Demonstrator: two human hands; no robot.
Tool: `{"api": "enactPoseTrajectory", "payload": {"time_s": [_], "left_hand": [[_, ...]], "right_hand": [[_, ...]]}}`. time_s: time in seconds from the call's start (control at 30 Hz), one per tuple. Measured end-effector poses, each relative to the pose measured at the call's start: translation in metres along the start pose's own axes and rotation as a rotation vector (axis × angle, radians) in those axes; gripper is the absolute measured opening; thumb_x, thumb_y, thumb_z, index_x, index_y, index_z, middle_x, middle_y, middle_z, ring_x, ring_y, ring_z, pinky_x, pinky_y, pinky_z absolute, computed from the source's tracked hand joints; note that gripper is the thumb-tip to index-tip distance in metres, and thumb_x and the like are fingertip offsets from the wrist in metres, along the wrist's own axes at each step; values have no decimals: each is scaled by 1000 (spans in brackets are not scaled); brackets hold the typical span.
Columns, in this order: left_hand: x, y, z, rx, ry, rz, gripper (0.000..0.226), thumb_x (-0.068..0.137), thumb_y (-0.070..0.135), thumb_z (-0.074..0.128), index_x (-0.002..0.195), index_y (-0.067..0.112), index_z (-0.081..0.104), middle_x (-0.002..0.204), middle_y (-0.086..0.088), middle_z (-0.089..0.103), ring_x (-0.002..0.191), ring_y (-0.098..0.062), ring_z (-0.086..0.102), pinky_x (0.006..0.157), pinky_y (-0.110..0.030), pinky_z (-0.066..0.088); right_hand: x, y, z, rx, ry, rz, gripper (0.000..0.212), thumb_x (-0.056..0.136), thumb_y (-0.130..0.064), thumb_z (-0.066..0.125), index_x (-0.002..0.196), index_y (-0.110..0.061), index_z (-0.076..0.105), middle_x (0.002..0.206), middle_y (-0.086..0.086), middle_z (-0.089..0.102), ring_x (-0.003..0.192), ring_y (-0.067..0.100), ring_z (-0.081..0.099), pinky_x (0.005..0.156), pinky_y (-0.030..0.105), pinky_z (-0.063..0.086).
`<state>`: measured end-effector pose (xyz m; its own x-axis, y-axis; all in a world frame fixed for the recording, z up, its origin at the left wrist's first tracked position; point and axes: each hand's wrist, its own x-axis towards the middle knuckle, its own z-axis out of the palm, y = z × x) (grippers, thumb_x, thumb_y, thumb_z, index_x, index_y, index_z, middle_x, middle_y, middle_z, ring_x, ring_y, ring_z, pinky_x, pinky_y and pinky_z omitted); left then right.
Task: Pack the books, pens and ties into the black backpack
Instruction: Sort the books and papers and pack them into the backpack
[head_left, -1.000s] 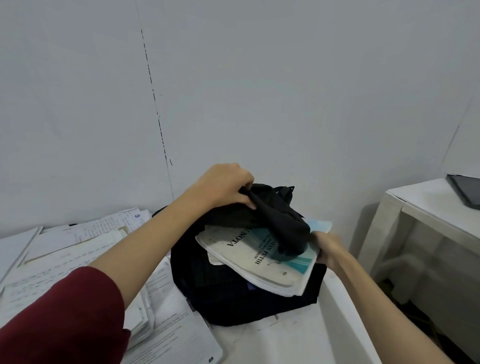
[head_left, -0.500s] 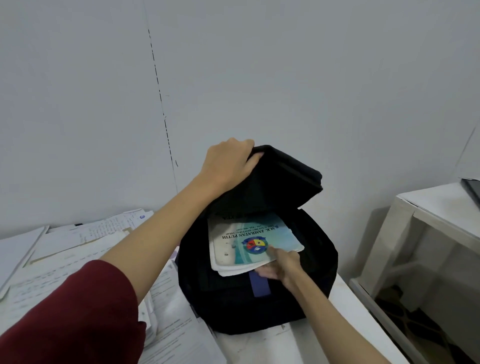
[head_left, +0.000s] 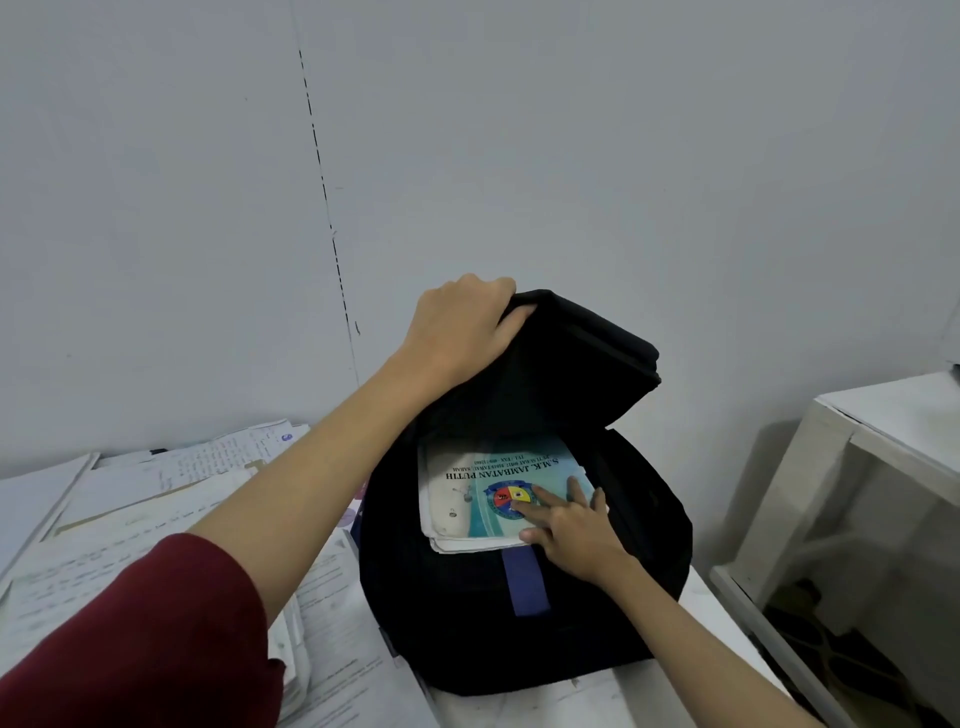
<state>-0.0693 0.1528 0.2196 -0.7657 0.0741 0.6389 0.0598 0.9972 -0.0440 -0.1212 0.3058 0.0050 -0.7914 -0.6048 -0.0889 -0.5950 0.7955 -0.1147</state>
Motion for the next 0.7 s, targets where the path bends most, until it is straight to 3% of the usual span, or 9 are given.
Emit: {"api": "enactPoseTrajectory", "payload": {"time_s": [0.1, 0.27, 0.4, 0.5, 0.6, 0.7], "left_hand": [[0, 0, 1, 7, -2, 3, 33, 99, 45, 34, 82, 17, 38, 74, -3, 45, 72, -24, 42, 60, -30, 26], [2, 1, 3, 4, 0, 4, 34, 99, 45, 35, 82, 16, 38, 74, -3, 46, 71, -24, 42, 60, -31, 27], [1, 4, 6, 8, -1, 21, 35, 98, 46, 34, 82, 16, 38, 73, -3, 45, 71, -23, 43, 59, -31, 27], [0, 4, 6, -4, 7, 21, 35, 98, 46, 35, 81, 15, 38, 73, -3, 45, 71, -24, 42, 60, -31, 27], [-2, 1, 7, -7, 15, 19, 35, 98, 46, 36, 81, 15, 38, 73, -4, 45, 70, -24, 43, 60, -32, 29], [-4, -1, 8, -7, 13, 9, 36, 98, 46, 36, 80, 15, 38, 72, -4, 45, 71, -25, 43, 60, -32, 29]], "right_hand": [[7, 5, 0, 13, 15, 14, 52, 98, -48, 38, 147, -38, 27, 158, -7, 17, 146, 33, 0, 112, 60, 4], [8, 6, 1, -10, 43, 1, 66, 87, -67, 41, 145, -38, 31, 156, -7, 23, 144, 29, 11, 113, 52, 13], [10, -11, 9, -56, 108, 47, 59, 90, -63, 39, 143, -37, 37, 154, -7, 29, 142, 31, 17, 110, 52, 18], [13, -13, 2, 25, 100, 47, 60, 86, -61, 50, 140, -35, 42, 151, -6, 35, 141, 28, 22, 111, 52, 20], [6, -4, -8, 63, 128, 51, 66, 83, -57, 59, 142, -34, 40, 154, -4, 28, 144, 26, 15, 113, 51, 15], [0, 6, -5, -66, 123, 28, 50, 91, -41, 57, 139, -37, 43, 151, -3, 32, 139, 27, 22, 111, 47, 21]]}}
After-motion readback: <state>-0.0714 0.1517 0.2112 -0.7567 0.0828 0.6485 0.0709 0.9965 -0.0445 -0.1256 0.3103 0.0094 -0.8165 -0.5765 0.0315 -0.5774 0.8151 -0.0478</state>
